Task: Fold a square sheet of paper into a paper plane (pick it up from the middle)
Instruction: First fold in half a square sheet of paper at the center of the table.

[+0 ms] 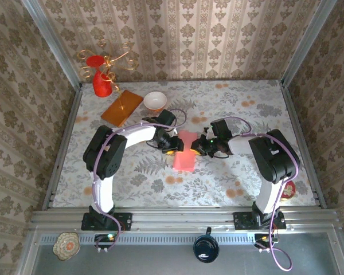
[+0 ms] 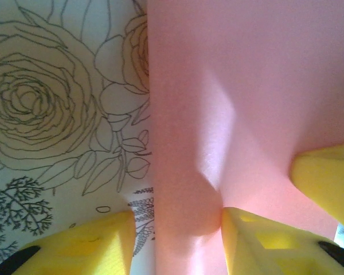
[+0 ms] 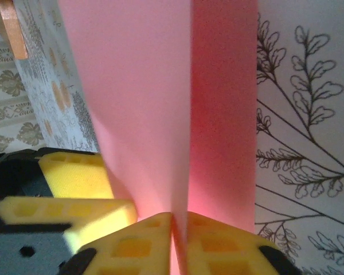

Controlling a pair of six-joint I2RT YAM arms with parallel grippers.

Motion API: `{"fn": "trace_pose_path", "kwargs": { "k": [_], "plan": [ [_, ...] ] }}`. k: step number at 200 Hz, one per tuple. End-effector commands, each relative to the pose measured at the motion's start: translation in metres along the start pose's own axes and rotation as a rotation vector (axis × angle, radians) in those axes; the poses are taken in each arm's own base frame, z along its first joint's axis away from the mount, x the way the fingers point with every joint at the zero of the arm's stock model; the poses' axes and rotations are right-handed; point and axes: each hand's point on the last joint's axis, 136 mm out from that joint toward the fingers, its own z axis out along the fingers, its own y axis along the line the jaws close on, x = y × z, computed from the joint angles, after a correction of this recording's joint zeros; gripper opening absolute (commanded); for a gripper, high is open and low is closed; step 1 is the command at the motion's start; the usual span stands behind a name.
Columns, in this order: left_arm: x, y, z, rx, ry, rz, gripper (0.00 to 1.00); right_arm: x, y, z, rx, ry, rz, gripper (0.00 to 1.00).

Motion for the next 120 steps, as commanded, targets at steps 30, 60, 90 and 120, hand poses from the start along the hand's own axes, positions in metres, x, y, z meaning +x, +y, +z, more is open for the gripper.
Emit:
{"fn": "trace_pose_path", "kwargs": {
  "k": [30,60,90,120],
  "plan": [
    [0.027,0.036,0.031,-0.154,0.104,0.001,0.43,-0.014,-0.014,-0.053,0.133,-0.147,0.007,0.32],
    [0.036,0.046,0.043,-0.193,0.147,-0.008,0.43,-0.022,-0.016,-0.08,0.187,-0.245,0.003,0.34],
    [0.042,0.057,0.051,-0.243,0.17,-0.028,0.42,-0.028,-0.015,-0.088,0.193,-0.282,0.009,0.34],
    [0.043,0.06,0.055,-0.254,0.175,-0.049,0.43,-0.03,-0.016,-0.088,0.183,-0.287,0.015,0.34]
  ]
}}
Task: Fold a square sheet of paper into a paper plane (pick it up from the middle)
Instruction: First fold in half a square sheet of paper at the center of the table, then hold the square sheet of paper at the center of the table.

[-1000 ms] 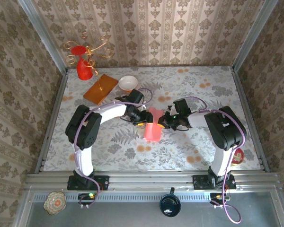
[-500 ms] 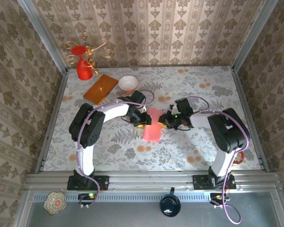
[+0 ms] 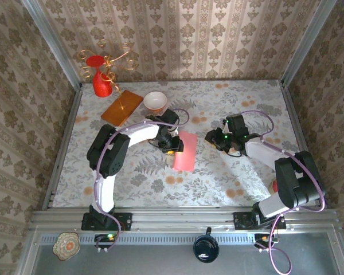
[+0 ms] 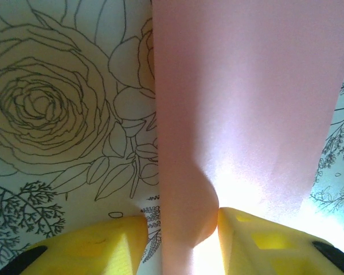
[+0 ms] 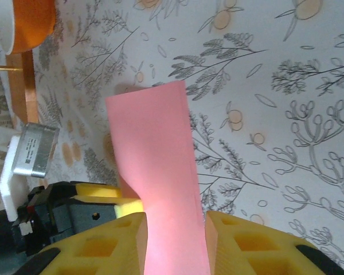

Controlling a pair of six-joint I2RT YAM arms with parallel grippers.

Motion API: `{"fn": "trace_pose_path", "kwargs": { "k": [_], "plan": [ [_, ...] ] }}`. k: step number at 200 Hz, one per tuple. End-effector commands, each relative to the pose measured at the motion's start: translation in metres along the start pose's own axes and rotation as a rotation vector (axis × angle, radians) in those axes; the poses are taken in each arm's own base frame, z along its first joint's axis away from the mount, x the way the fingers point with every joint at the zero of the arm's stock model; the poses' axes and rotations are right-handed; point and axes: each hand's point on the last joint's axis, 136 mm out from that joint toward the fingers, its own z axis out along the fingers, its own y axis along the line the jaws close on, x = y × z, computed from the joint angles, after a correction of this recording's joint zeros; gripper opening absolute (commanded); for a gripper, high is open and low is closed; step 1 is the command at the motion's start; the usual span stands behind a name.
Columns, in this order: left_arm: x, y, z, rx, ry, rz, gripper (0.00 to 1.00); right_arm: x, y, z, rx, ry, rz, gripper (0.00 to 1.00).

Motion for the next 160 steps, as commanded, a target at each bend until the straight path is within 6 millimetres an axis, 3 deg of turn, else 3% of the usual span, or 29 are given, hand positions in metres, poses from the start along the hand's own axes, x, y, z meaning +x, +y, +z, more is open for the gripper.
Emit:
{"fn": "trace_pose_path", "kwargs": {
  "k": [1,86,160],
  "plan": [
    [0.042,0.048,0.054,-0.166,0.152,-0.047,0.43,0.001,-0.015,0.0,0.048,-0.007,0.01,0.34],
    [0.053,0.05,0.07,-0.186,0.197,-0.036,0.46,0.011,-0.006,0.012,-0.036,0.061,-0.004,0.35],
    [0.061,0.057,0.08,-0.198,0.221,-0.033,0.46,0.04,0.006,0.027,-0.082,0.157,-0.061,0.33]
  ]
}}
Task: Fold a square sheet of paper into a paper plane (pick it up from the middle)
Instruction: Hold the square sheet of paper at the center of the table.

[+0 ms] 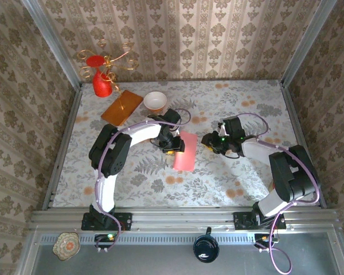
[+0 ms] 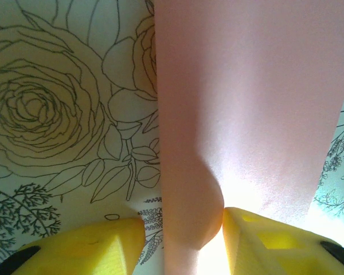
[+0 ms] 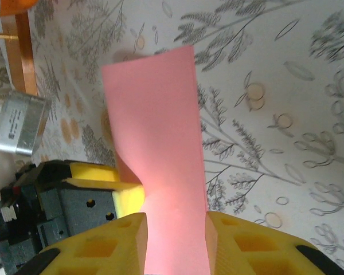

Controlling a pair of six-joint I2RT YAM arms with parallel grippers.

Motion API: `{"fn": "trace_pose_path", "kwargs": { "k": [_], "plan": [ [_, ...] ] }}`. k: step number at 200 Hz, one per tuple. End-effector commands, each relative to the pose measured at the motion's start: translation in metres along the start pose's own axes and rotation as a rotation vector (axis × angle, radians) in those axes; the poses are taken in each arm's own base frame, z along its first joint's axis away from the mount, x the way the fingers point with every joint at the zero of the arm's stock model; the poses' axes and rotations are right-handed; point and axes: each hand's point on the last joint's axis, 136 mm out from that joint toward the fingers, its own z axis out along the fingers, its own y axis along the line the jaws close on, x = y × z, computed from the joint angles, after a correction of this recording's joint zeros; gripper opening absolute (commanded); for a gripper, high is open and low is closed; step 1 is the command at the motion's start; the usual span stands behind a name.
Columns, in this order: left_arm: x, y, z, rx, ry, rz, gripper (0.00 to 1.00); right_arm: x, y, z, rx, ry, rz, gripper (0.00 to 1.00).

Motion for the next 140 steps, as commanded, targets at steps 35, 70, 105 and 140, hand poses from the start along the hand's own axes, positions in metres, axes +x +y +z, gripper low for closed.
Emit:
{"fn": "trace_pose_path", "kwargs": {
  "k": [35,70,105,140],
  "plan": [
    [0.056,0.053,0.079,-0.166,0.201,-0.037,0.46,0.024,0.006,0.02,-0.032,0.087,-0.034,0.3],
    [0.055,0.051,0.079,-0.158,0.207,-0.032,0.46,0.033,0.01,0.03,-0.031,0.12,-0.042,0.25],
    [0.055,0.05,0.081,-0.151,0.214,-0.026,0.46,0.039,0.014,0.039,-0.032,0.15,-0.053,0.22],
    [0.056,0.05,0.081,-0.151,0.218,-0.025,0.46,0.043,0.016,0.049,-0.028,0.176,-0.057,0.2]
  ]
}}
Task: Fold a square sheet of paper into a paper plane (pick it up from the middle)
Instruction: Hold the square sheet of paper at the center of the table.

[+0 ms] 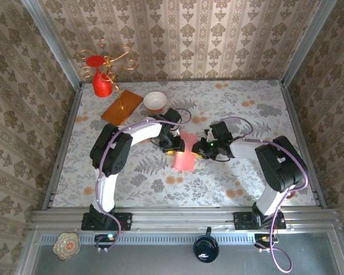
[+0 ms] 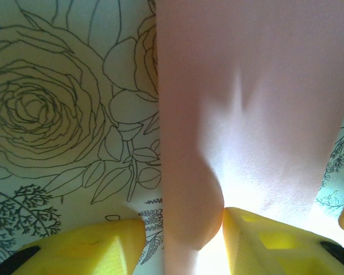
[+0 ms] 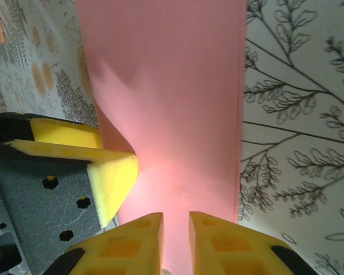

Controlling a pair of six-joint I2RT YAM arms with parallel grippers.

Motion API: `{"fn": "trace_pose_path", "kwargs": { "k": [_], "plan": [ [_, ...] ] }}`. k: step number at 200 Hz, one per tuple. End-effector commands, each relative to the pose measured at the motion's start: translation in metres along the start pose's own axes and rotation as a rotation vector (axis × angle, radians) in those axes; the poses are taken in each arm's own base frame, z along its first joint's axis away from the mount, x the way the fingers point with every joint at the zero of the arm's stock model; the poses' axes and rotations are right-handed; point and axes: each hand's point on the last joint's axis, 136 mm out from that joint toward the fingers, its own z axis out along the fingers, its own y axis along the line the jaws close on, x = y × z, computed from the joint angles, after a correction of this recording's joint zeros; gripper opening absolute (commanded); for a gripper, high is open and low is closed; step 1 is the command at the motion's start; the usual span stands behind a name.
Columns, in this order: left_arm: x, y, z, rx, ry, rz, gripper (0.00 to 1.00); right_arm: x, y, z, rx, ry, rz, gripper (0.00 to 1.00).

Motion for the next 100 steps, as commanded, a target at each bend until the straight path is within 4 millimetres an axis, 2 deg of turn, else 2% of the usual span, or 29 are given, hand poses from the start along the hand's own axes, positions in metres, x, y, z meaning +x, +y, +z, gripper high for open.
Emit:
{"fn": "trace_pose_path", "kwargs": {
  "k": [1,42,100],
  "plan": [
    [0.053,0.049,0.081,-0.141,0.199,-0.018,0.46,0.0,0.01,0.007,-0.027,0.024,-0.013,0.2],
    [0.055,0.05,0.082,-0.144,0.201,-0.021,0.46,0.003,-0.002,0.014,0.02,0.042,-0.003,0.17],
    [0.052,0.045,0.072,-0.131,0.181,-0.012,0.46,0.025,-0.052,0.015,0.193,0.123,0.036,0.13]
  ]
}}
